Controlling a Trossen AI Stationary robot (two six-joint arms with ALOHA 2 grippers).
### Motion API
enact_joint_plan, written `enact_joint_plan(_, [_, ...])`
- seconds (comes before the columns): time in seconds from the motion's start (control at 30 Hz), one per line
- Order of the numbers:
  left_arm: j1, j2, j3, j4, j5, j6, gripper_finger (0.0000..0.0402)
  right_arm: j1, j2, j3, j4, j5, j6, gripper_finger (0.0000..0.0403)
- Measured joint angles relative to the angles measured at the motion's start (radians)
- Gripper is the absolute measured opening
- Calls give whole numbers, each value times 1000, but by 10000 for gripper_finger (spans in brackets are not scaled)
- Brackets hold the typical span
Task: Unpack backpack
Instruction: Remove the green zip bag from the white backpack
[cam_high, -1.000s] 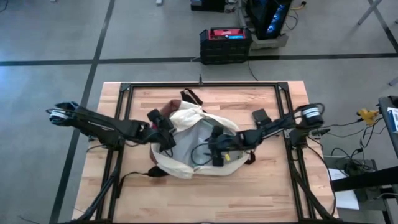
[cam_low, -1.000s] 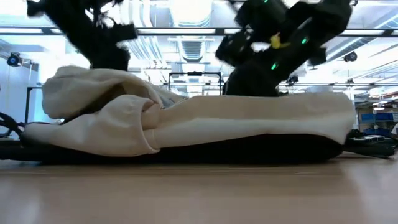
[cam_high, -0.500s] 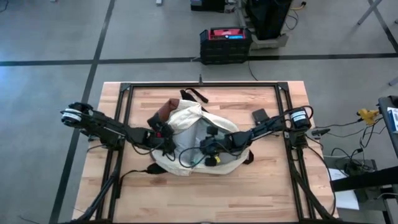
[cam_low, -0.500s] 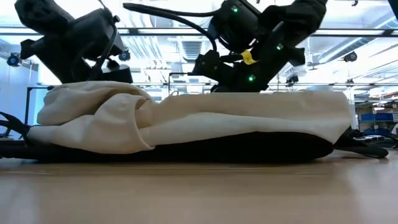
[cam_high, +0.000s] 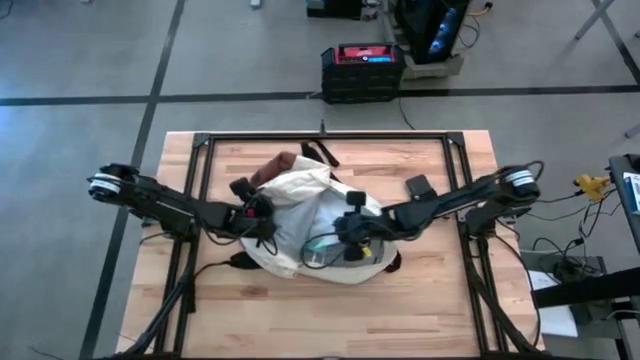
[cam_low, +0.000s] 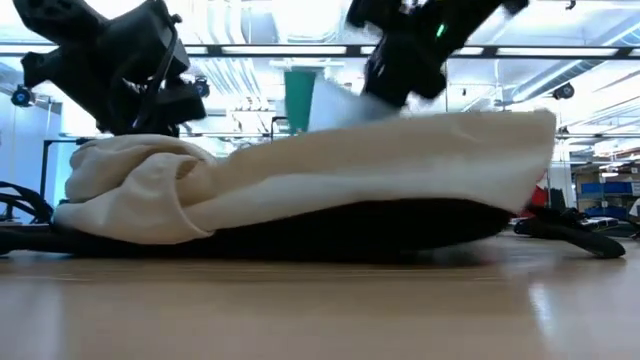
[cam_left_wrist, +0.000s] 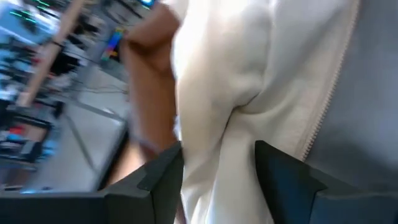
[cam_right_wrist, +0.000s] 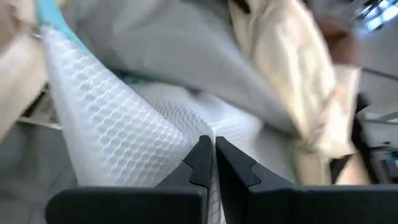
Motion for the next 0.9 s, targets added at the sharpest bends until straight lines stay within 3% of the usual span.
enact_joint_plan(0.17, [1,-90,7,1,-102,18,166,53,-126,-4,6,89,-41,0])
enact_joint_plan(0.33, [2,-202,24,7,-125,58,159,92,-226,-3,44,141,-84,1])
enact_joint_plan(0.47, [3,-293,34,8,-136,89,159,117,-275,-3,47,126,-121,1])
enact_joint_plan(0.57, [3,-348,38,10,-136,91,162,122,-289,-6,-11,9,-126,1])
enact_joint_plan(0.67, [-2,-392,38,33,-85,115,165,121,-263,-34,-53,-100,-124,1])
enact_joint_plan(0.8, [-5,-420,57,108,76,149,169,140,-193,-72,-89,-114,-183,5])
enact_joint_plan(0.9, [-6,-421,100,143,202,163,171,157,-124,-74,-129,-116,-214,35])
